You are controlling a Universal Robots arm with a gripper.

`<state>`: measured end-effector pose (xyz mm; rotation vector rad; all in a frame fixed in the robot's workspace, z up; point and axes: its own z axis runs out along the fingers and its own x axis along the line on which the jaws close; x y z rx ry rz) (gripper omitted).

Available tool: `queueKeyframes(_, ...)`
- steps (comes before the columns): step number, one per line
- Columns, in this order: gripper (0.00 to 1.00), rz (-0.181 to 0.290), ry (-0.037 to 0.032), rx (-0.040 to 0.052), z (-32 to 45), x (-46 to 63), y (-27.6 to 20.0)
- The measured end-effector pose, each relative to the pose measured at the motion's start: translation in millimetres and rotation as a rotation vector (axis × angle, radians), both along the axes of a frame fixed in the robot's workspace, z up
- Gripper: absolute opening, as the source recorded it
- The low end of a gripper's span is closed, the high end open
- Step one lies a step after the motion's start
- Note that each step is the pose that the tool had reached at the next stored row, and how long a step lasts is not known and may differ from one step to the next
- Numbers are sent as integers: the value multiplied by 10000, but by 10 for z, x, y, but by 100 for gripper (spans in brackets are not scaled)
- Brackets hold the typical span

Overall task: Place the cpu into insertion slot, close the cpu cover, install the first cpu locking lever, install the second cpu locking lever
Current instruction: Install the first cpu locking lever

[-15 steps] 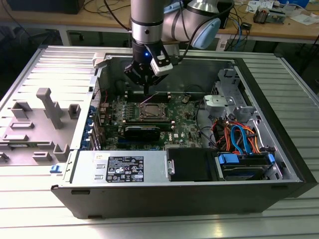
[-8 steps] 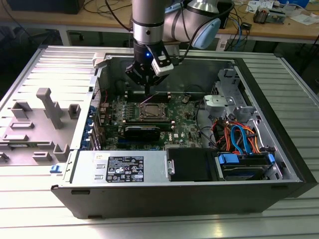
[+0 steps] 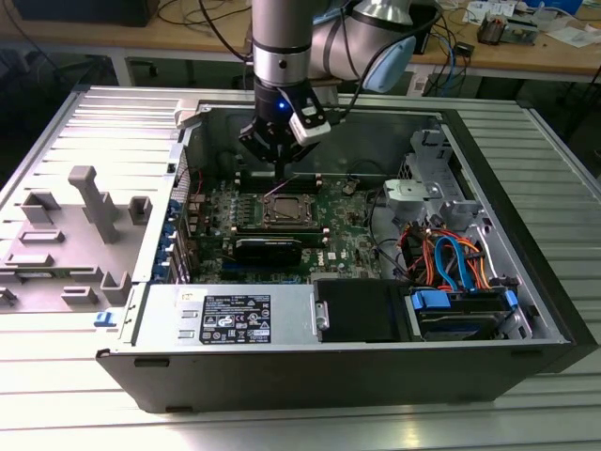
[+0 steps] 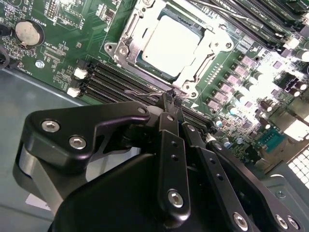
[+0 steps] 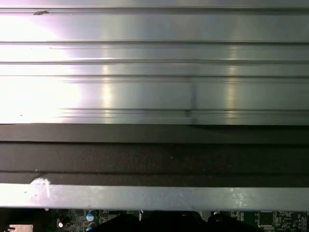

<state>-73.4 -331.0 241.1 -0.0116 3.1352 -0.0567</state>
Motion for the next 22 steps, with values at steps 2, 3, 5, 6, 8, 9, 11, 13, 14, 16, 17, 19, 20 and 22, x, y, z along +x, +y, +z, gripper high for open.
queueKeyframes(2,11,0,-1,0,-5,21,1)
queueKeyframes(3,11,0,1,-1,-11,41,3)
queueKeyframes(5,11,1,0,0,-19,62,5)
queueKeyframes(6,11,1,1,-2,-27,77,7)
queueKeyframes(8,11,0,0,0,-53,120,14)
queueKeyframes(9,11,1,0,0,-58,127,14)
queueKeyframes(11,11,0,0,0,-72,141,16)
queueKeyframes(13,11,0,1,-1,-90,157,17)
queueKeyframes(14,11,0,1,-1,-95,161,17)
queueKeyframes(16,11,0,1,-1,-114,175,18)
queueKeyframes(17,11,0,2,-2,-121,185,20)
queueKeyframes(19,11,1,0,0,-132,195,21)
queueKeyframes(20,11,0,1,-1,-139,201,22)
queueKeyframes(22,11,0,2,-2,-156,209,22)
